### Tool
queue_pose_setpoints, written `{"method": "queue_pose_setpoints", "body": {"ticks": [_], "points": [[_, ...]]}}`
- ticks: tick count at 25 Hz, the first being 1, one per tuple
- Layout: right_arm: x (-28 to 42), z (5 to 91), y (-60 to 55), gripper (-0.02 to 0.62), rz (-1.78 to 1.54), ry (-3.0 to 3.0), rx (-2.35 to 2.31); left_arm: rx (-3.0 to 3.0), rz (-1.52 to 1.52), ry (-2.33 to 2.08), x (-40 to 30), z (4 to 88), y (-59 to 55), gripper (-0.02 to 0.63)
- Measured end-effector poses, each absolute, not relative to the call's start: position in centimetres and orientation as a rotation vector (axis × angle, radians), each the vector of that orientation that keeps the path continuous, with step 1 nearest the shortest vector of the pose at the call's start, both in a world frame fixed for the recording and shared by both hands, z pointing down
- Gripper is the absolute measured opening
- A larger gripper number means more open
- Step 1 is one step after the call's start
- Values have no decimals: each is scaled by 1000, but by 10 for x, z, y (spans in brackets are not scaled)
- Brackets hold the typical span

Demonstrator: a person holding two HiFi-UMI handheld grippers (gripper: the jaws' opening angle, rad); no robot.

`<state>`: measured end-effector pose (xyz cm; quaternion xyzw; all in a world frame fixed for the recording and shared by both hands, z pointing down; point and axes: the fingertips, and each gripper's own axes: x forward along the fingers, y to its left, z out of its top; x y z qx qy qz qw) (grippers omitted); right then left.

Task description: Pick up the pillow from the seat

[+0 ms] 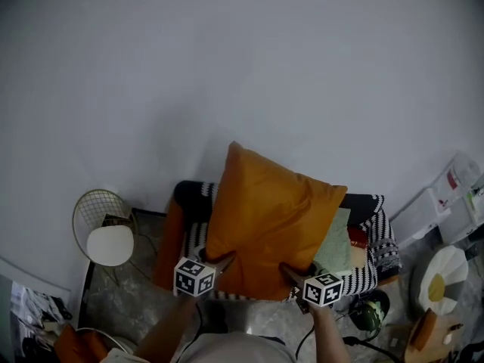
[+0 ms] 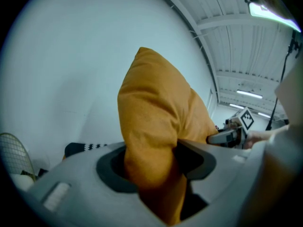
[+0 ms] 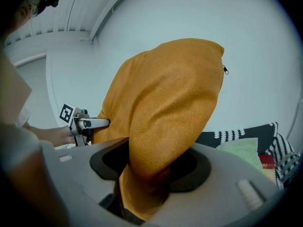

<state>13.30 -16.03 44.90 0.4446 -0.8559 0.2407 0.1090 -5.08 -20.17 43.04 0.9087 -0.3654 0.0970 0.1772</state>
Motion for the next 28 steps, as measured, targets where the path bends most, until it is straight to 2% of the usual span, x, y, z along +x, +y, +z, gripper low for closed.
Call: {"method": "queue_pose_setpoints", "body": {"ticks": [14, 28], "points": [[175, 450, -61, 249, 637, -2586, 1190, 2535, 222, -1156, -12, 431, -84, 236], [127, 435, -26, 249, 563, -2630, 1108, 2505, 162, -1243, -62, 420, -34, 235]]}}
